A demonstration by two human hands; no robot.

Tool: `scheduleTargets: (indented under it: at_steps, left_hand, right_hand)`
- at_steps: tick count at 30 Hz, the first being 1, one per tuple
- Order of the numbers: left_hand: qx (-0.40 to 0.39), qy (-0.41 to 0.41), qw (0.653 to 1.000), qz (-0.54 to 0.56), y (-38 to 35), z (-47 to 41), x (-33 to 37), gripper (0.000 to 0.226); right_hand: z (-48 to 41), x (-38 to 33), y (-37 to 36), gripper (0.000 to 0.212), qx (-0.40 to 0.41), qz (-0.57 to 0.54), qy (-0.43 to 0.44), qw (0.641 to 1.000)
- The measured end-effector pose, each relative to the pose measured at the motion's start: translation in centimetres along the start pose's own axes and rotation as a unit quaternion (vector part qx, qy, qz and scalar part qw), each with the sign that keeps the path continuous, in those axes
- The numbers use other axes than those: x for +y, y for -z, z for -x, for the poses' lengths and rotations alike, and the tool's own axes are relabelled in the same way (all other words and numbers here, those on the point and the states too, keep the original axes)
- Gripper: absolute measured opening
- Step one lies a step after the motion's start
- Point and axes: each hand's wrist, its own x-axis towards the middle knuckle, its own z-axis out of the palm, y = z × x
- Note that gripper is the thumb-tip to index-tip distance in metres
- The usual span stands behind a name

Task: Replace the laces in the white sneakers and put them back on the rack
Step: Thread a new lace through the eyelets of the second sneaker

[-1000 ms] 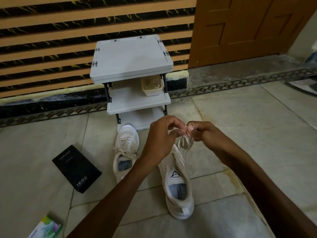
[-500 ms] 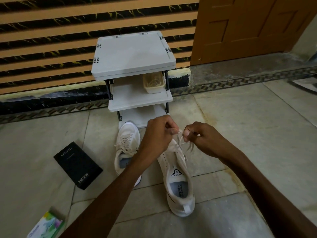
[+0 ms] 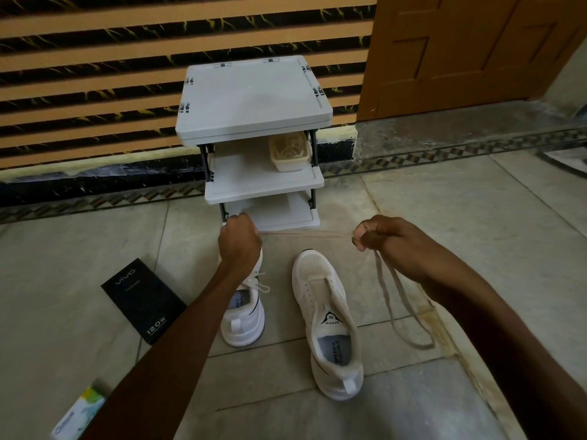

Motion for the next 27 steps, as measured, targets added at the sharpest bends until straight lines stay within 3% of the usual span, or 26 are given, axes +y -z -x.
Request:
scheduleTargets:
  at_steps: [3, 5, 7, 9, 12, 17, 23, 27]
  left_hand:
    - [0.005, 0.004, 1.000, -0.003, 0.7, 0.3, 0.7, 0.013]
    - [0.017, -0.061, 0.998, 0.022, 1.3, 0.7, 1.6, 0.013]
    - [0.020, -0.144, 0.980, 0.134, 2.5, 2.2, 3.3, 0.015]
    - [-0.028, -0.188, 0.943, 0.272, 4.2, 4.6, 5.3, 0.018]
    - [-0.137, -0.233, 0.909, 0.319, 5.1, 7.5, 7.4, 0.019]
    - [-0.142, -0.226, 0.897, 0.352, 4.2, 8.3, 7.8, 0.026]
    - [-0.186, -0.198, 0.877, 0.396, 4.2, 8.4, 8.4, 0.027]
    - [-0.173, -0.190, 0.890, 0.376, 4.0, 8.6, 8.5, 0.016]
  right_hand:
    - [-0.3, 0.2, -0.5, 0.028, -0.002, -0.008, -0.017, 1.000]
    - [-0.5, 0.4, -0.8, 0.028, -0.001, 0.007, -0.028, 1.000]
    - [-0.7, 0.9, -1.0, 0.028, -0.003, 0.024, -0.029, 0.999]
    - [-0.8, 1.2, -1.2, 0.028, -0.014, 0.025, -0.028, 0.999]
    - [-0.9, 1.6, -1.3, 0.029, -0.023, 0.021, -0.030, 0.999]
    - [-0.8, 1.4, -1.5, 0.021, -0.040, 0.002, -0.028, 0.999]
    - [-0.6, 1.3, -0.6, 0.029, -0.055, -0.024, -0.036, 0.998]
    - [-0.6, 1.5, -0.8, 0.032, -0.042, -0.004, -0.028, 0.999]
